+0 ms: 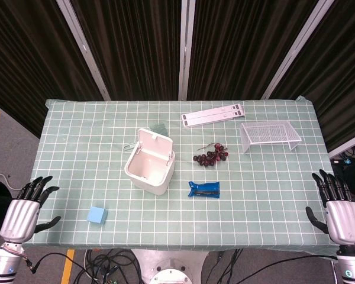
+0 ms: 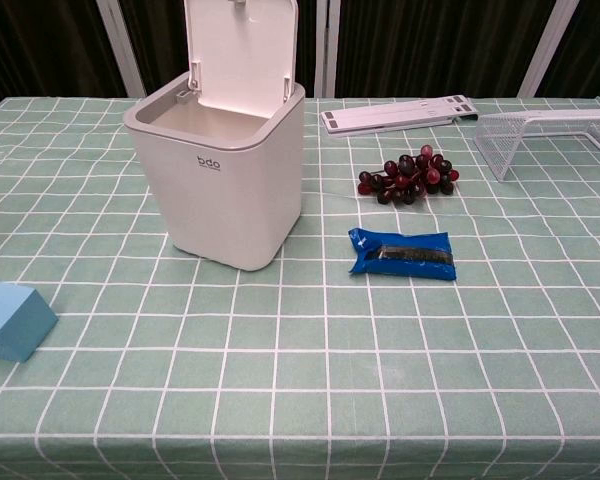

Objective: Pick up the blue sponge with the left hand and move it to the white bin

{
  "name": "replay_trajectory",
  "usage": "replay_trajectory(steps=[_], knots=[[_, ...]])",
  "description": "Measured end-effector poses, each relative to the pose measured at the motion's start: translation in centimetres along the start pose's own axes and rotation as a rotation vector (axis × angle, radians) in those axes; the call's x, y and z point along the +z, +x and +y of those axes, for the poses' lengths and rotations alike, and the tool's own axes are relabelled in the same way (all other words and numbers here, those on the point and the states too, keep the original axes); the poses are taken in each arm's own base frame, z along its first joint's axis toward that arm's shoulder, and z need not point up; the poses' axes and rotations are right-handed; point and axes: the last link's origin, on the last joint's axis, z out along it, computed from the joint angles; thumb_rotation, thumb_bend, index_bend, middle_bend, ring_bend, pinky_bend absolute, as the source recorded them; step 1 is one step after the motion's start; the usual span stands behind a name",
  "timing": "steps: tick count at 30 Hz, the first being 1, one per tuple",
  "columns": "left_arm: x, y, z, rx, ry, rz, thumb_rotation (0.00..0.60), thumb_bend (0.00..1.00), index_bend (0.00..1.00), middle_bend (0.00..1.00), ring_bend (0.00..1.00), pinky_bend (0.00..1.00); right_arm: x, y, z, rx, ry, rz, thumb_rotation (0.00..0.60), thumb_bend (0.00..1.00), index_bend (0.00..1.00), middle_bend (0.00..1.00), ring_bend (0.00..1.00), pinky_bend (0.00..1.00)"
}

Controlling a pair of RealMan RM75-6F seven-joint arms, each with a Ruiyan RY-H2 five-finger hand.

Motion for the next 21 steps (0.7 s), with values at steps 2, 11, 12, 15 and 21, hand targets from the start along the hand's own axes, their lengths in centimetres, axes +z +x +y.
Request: replay_trajectory(steps=[2, 11, 12, 15, 21], knots=[[0.0, 0.0, 0.0, 0.000, -0.001, -0.001, 0.600, 0.08, 0.26, 0.12, 0.08, 0.18, 0.0, 0.0, 0.0, -0.001, 0.000, -0.001, 0.600, 0.25, 0.00, 0.00, 0.00, 0.00], [-0.2, -0.3, 0.3, -0.006, -0.028, -0.031, 0.600, 0.08, 0.25, 0.12, 0.08, 0.18, 0.2, 0.0, -0.1, -0.002, 0.000, -0.002, 0.600, 0.25, 0.00, 0.00, 0.00, 0.00], [-0.2, -0.5, 0.5, -0.007, -0.037, -0.042, 0.600, 0.08, 0.23, 0.12, 0.08, 0.18, 0.2, 0.1, -0.1, -0.004, 0.001, 0.000, 0.600, 0.25, 0.00, 0.00, 0.00, 0.00], [-0.1, -1.2, 1.1, -0.016, -0.074, -0.085, 0.600, 0.08, 0.19, 0.12, 0.08, 0.18, 0.2, 0.3, -0.1, -0.016, 0.007, 0.004, 0.600, 0.25, 0.00, 0.00, 0.00, 0.00], [0.6, -3.1, 2.7, -0.033, -0.157, -0.174, 0.600, 0.08, 0.15, 0.12, 0.08, 0.18, 0.4, 0.9, 0.0, -0.023, 0.002, 0.014, 0.600, 0.25, 0.00, 0.00, 0.00, 0.00]])
